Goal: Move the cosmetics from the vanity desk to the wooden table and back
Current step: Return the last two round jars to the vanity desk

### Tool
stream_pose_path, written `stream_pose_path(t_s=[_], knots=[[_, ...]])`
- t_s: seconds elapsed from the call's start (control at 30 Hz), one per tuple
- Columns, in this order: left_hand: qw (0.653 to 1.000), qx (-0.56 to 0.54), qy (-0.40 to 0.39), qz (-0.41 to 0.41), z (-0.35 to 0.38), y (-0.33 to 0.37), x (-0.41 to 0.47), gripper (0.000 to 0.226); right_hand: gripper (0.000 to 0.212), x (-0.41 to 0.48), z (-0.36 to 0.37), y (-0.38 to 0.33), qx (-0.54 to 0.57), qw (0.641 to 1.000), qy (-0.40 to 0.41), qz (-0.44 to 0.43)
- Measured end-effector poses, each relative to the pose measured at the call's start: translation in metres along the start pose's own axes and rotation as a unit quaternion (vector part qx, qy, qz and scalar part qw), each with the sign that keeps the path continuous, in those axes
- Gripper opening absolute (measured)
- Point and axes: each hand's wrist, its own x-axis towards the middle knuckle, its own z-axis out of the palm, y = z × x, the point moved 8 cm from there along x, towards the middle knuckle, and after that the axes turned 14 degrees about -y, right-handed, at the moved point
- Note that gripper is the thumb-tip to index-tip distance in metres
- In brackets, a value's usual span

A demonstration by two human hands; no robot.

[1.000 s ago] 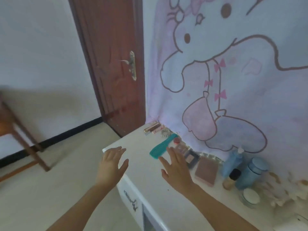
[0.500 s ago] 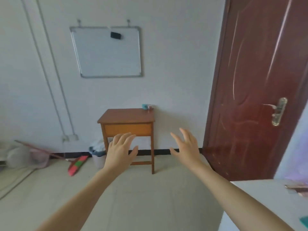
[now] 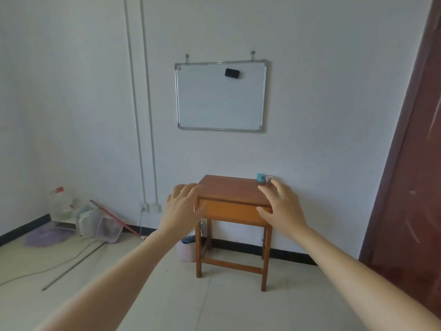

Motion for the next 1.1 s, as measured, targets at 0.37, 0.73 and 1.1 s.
stream_pose_path(t_s=[0.37, 0.73, 1.1], knots=[[0.999, -0.033, 0.029, 0.000, 0.034, -0.034, 0.153, 0.044, 0.056, 0.159, 0.028, 0.065, 0.064, 0.998, -0.005, 0.024], [1.000, -0.018, 0.017, 0.014, 0.075, -0.124, 0.297, 0.045, 0.057, 0.300, 0.048, 0.107, 0.032, 0.997, -0.005, 0.065], [0.992, -0.094, -0.019, 0.088, 0.132, -0.205, 0.473, 0.045, 0.057, 0.438, 0.117, 0.141, -0.027, 0.987, -0.060, 0.144]])
